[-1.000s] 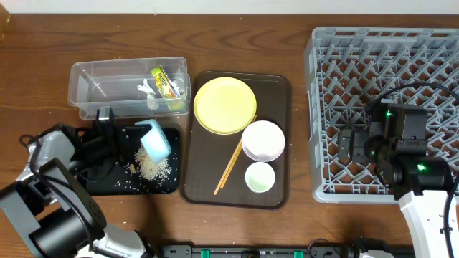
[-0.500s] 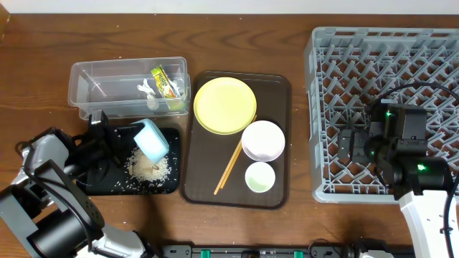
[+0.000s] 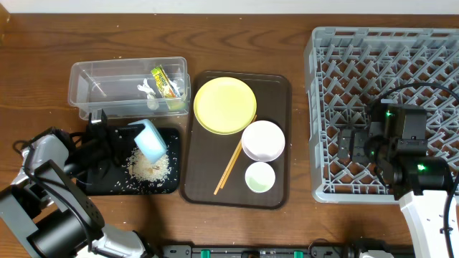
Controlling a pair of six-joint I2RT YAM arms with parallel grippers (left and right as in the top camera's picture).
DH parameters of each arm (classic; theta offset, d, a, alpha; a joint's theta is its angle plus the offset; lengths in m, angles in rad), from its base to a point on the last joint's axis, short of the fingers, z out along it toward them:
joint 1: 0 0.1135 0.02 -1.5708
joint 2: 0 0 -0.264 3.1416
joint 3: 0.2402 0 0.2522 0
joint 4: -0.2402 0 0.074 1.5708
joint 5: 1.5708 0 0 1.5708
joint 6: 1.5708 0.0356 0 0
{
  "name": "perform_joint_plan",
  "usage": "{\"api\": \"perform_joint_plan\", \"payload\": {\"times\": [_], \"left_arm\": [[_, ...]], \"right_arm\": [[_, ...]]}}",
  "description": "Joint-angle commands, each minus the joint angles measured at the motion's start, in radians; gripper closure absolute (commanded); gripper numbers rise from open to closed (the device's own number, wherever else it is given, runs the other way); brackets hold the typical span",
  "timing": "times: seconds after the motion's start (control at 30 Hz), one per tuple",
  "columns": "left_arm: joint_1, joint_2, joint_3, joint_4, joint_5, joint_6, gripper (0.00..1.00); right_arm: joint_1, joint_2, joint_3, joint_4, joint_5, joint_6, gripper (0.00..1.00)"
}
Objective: Sort waste into correct bins and load items into the dishwasher rack
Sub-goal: 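Tip the blue bowl over the black tray to dump the rice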
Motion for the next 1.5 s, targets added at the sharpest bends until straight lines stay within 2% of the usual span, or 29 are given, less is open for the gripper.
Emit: {"api": "perform_joint_plan", "payload": {"times": [0.0,0.13,0.27,0.5,0.57,0.63,0.87,0.93,1.17,1.47], "left_arm": [[0.005,0.003,-0.005,0.026,-0.093,-0.005,0.94],[0.005,0.003,-0.005,0.027,-0.09,-0.047,0.94],[0.004,0.003,-0.005,0.011,0.043,0.087,0.94],[0.004,0.003,-0.005,0.027,0.044,0.064,0.94],[0.004,0.002,-0.005,0.024,0.097,0.129,0.94],[0.003,0.0,-0.005,0.019,0.093,0.182,0.94],[0.005,0.0,-0.005,0.014,0.061,0.166,0.94],[0.004,-0.004,-0.005,-0.001,0.088,0.221,0.94],[-0.002,-0.014,-0.005,-0.031,0.074,0.226,0.94],[-0.034,-0.117,-0.005,-0.028,0.024,0.245,0.94]], "right_arm": [[0.012,-0.008,0.021,0.0,0.002,0.006,0.01],[0.012,-0.008,0.021,0.0,0.002,0.006,0.01],[0.012,-0.008,0.021,-0.001,0.002,0.006,0.01],[0.012,-0.008,0.021,-0.003,0.002,0.006,0.01],[0.012,-0.008,0.021,-0.003,0.002,0.006,0.01],[0.012,-0.008,0.021,-0.004,0.002,0.006,0.01],[0.012,-0.008,0.021,-0.01,0.002,0.006,0.01],[0.012,-0.008,0.021,-0.01,0.002,0.006,0.01],[0.012,-0.008,0.021,-0.01,0.002,0.006,0.01],[0.012,-0.008,0.021,-0.01,0.002,0.006,0.01]]}}
